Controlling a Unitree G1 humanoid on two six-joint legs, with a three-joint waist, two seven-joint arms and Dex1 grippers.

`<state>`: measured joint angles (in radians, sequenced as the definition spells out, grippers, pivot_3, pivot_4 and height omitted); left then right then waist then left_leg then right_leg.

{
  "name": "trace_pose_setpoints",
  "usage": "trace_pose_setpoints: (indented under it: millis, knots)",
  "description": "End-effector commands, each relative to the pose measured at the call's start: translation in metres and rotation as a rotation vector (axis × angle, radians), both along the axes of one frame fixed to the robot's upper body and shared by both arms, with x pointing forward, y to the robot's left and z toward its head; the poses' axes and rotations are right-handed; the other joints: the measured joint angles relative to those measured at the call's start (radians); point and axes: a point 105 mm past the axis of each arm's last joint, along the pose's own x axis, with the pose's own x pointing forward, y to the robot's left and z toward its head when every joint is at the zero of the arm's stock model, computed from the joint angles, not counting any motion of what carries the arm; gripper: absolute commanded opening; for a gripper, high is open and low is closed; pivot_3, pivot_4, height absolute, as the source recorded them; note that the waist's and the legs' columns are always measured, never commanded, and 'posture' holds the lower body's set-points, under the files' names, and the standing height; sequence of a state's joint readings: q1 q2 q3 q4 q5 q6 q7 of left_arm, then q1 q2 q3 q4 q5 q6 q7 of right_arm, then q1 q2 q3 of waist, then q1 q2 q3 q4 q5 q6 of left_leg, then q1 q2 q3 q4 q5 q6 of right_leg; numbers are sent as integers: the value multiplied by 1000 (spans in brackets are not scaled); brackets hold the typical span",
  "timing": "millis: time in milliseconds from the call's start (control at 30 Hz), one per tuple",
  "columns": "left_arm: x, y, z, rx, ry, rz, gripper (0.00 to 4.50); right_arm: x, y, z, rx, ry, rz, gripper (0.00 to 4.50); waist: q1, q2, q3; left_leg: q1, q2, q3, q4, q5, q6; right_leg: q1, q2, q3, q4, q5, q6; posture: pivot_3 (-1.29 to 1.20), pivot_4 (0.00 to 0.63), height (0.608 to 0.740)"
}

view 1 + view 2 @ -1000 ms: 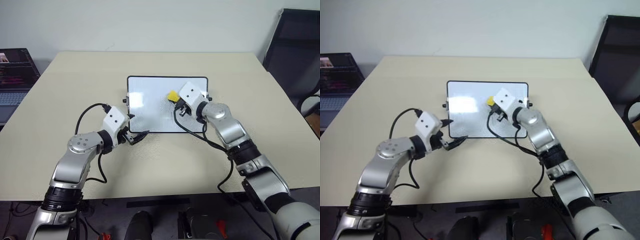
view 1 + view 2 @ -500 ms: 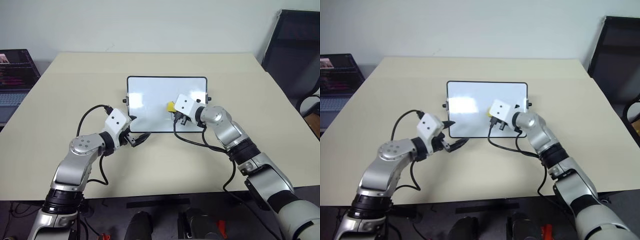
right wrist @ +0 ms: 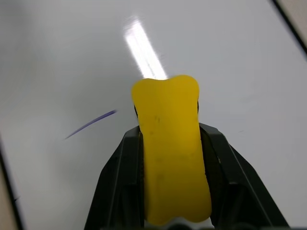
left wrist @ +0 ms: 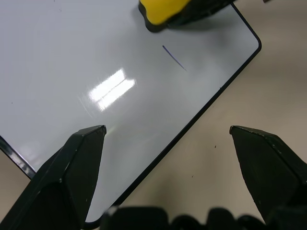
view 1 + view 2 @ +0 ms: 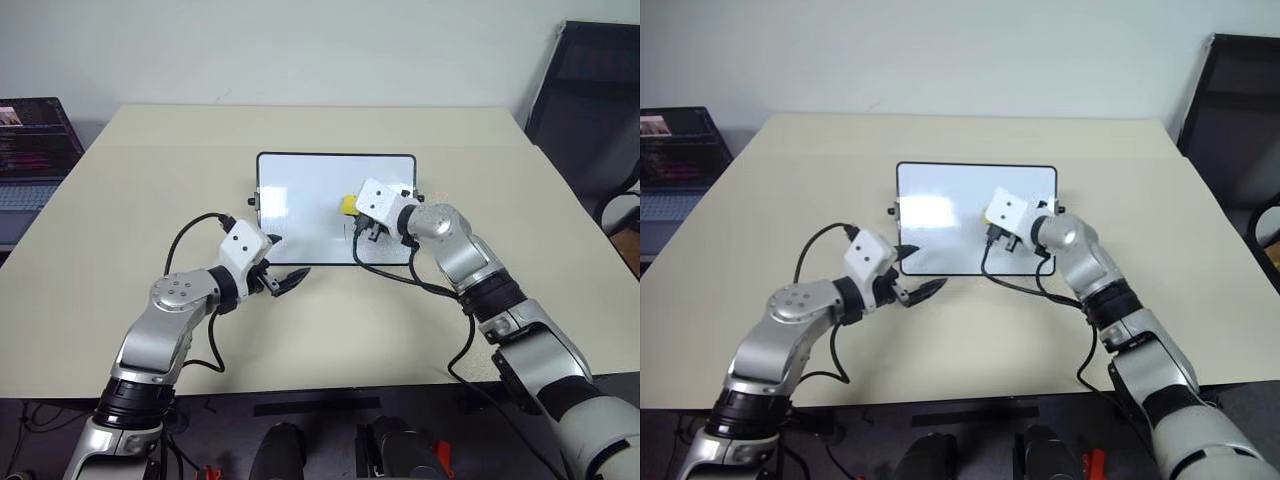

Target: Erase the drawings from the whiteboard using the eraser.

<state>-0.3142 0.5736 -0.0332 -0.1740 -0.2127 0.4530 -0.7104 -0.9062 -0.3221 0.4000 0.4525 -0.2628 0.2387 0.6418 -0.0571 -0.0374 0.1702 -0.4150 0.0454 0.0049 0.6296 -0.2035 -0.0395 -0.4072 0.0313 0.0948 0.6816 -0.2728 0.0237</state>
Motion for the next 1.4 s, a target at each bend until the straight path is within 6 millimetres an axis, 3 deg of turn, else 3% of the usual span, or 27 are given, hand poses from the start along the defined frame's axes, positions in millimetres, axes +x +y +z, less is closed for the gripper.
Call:
trace_pose_setpoints:
  millis: [33, 200, 400, 533, 600, 767, 967, 1200, 1400]
  knots:
    - [-2, -2, 12, -3, -50, -15, 4500, 0, -12, -16, -45, 56, -44, 1178, 0, 0, 0, 0, 0, 0, 0, 0, 0, 0, 0, 0, 0, 0, 0, 0, 150, 740]
    - [-3, -2, 10, -4, -46, -16, 4500, 12, -6, 16, 72, -62, -90, 1177, -2, 0, 0, 1, 0, 0, 0, 0, 0, 0, 0, 0, 0, 0, 0, 0, 150, 740]
    - [-3, -2, 9, -9, -45, -14, 4500, 16, -5, 41, 295, -68, -145, 1175, -2, 0, 0, 0, 0, 0, 0, 0, 0, 0, 1, 0, 0, 0, 0, 0, 150, 740]
    - [-3, -1, 12, -30, -53, 1, 4500, 7, -7, 53, 416, -44, -138, 1175, 0, 0, 0, -2, 0, 0, -1, 0, 0, -2, 0, 0, -1, 1, -1, 0, 150, 740]
    - [0, 6, 14, -66, -56, 37, 4500, -8, -11, 57, 478, -27, -123, 1175, 1, 0, 0, -3, 0, 0, -2, 0, 0, -2, 0, 0, -1, 1, -1, 0, 150, 740]
    - [-3, 23, 21, -170, -68, 121, 4500, -52, -38, 46, 572, 59, -170, 1175, 6, 0, 0, -6, 1, -3, -2, -1, -1, -4, -1, 0, -2, 0, -1, 0, 150, 740]
    - [-6, 28, 22, -193, -78, 131, 4500, -92, -58, 12, 670, 191, -261, 1175, 4, 0, 0, -4, 0, -2, -2, -1, -1, -2, -1, 0, -1, -2, 2, 0, 150, 740]
    - [-4, 26, 29, -196, -95, 111, 4500, -108, -64, -6, 784, 252, -331, 1175, -1, 0, 0, -2, 0, 0, -1, -1, -1, -2, 0, 0, -1, -3, 4, 0, 150, 740]
    - [-6, 26, 30, -199, -92, 84, 4500, -117, -54, -5, 766, 244, -234, 1175, 0, 0, 0, -2, 0, 0, -1, -1, -1, -2, 0, 0, -2, -3, 4, 0, 150, 740]
